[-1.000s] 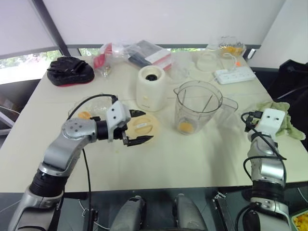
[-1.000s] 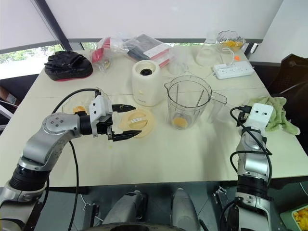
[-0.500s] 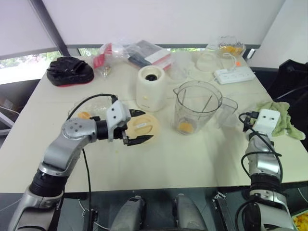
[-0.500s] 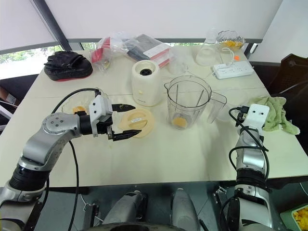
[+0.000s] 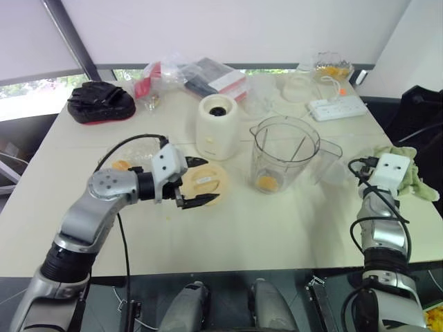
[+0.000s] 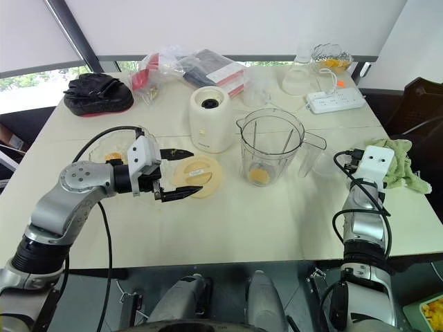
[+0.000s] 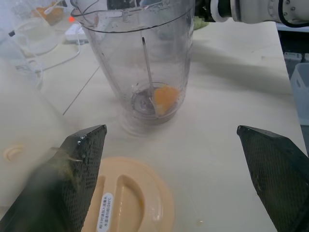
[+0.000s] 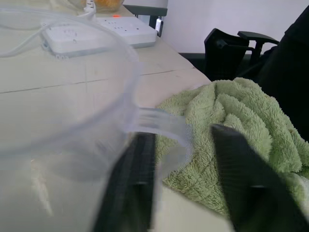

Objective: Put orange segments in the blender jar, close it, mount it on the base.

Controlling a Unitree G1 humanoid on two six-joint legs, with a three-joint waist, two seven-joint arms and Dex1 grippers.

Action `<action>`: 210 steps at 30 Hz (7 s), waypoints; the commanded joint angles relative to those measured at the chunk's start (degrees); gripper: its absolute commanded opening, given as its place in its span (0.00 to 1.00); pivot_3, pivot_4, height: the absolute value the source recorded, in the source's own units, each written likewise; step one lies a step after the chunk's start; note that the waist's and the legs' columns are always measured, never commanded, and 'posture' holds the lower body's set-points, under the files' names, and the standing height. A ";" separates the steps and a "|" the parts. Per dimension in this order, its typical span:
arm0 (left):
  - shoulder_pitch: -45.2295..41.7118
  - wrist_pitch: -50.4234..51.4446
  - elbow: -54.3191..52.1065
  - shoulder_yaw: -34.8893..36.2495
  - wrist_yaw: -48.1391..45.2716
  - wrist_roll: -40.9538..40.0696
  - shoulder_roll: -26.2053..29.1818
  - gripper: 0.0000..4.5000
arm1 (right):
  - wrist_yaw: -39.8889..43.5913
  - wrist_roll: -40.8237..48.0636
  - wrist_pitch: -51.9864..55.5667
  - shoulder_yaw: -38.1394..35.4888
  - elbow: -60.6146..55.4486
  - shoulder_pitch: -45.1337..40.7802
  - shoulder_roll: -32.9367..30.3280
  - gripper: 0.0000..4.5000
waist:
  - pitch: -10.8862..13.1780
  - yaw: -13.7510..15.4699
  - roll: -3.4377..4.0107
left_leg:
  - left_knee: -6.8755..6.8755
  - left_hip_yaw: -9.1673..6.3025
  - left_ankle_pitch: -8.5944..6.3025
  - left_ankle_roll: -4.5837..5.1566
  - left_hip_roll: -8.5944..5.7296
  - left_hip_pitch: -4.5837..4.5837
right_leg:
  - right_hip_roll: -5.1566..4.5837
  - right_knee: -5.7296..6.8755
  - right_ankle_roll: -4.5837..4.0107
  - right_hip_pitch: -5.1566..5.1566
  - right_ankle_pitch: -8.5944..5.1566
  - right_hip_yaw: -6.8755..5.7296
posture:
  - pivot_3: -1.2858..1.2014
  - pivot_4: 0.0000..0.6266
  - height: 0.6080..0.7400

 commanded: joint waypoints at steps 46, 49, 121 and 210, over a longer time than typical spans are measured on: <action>-7.83 -21.45 11.46 -7.71 -9.68 12.45 1.05 1.00 | 1.86 5.03 5.70 -1.60 -16.84 -16.67 -6.10 0.01 | 0.10 -0.04 0.07 | -0.09 0.08 -0.01 0.02 0.05 0.06 | 0.19 -0.12 0.00 0.02 0.00 0.10 | 0.52 0.24 1.00; -8.97 -23.83 13.55 -8.49 -10.42 13.34 0.55 1.00 | 4.57 3.79 4.51 0.54 -16.57 -18.89 -7.79 0.01 | 0.10 -0.04 0.06 | -0.09 0.11 -0.01 0.02 0.08 0.03 | 0.19 -0.11 0.00 -0.04 0.00 0.09 | 0.52 0.24 1.00; -14.41 -55.85 31.37 -15.47 -12.92 28.68 1.00 1.00 | 32.23 -16.92 -16.52 13.98 -36.74 -7.79 -23.71 0.01 | 0.14 0.16 -0.01 | -0.11 0.16 -0.03 0.05 0.08 0.01 | 0.21 -0.11 0.00 -0.10 0.01 0.08 | 0.52 0.24 1.00; -15.68 -59.78 31.53 -17.26 -13.60 33.16 4.89 1.00 | -3.48 19.60 1.94 -14.87 -5.93 -5.02 12.20 0.01 | 0.09 -1.60 0.06 | -0.08 0.14 -0.03 0.06 0.09 0.02 | 0.23 0.05 0.00 -0.12 0.01 0.13 | 0.52 0.24 1.00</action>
